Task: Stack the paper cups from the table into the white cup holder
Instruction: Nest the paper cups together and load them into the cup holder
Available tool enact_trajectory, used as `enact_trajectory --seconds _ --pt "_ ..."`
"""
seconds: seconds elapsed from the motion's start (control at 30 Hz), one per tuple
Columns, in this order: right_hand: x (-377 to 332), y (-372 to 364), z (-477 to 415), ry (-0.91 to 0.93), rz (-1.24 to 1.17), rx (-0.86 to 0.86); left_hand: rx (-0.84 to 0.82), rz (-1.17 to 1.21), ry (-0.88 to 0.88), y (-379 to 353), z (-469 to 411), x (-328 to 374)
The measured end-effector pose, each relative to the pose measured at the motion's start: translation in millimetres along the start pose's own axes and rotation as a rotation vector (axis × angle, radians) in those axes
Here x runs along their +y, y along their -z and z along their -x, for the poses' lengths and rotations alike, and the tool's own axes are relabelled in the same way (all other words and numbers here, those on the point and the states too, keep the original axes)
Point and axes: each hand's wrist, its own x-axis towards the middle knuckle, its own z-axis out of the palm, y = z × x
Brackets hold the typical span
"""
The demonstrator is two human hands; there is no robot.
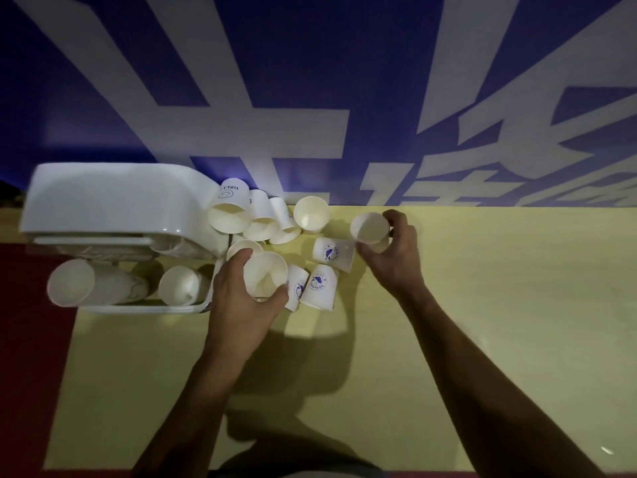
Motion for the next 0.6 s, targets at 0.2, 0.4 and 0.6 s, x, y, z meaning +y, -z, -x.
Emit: enact_trajectory --seconds 0.2,0.4,0.6 --pt "-34.9 7.7 57.9 0.136 -0.062 -0.031 -0.01 0.004 -0.125 10.7 -0.8 -3.5" --pt "-83.4 -8.8 92.5 0.102 -0.146 -0.013 -0.028 0.033 -0.168 44.6 4.0 -20.5" --pt "-136.6 -53.0 127.3 0.099 -0.202 -0.04 0.002 0.105 -0.174 102.1 5.6 -63.8"
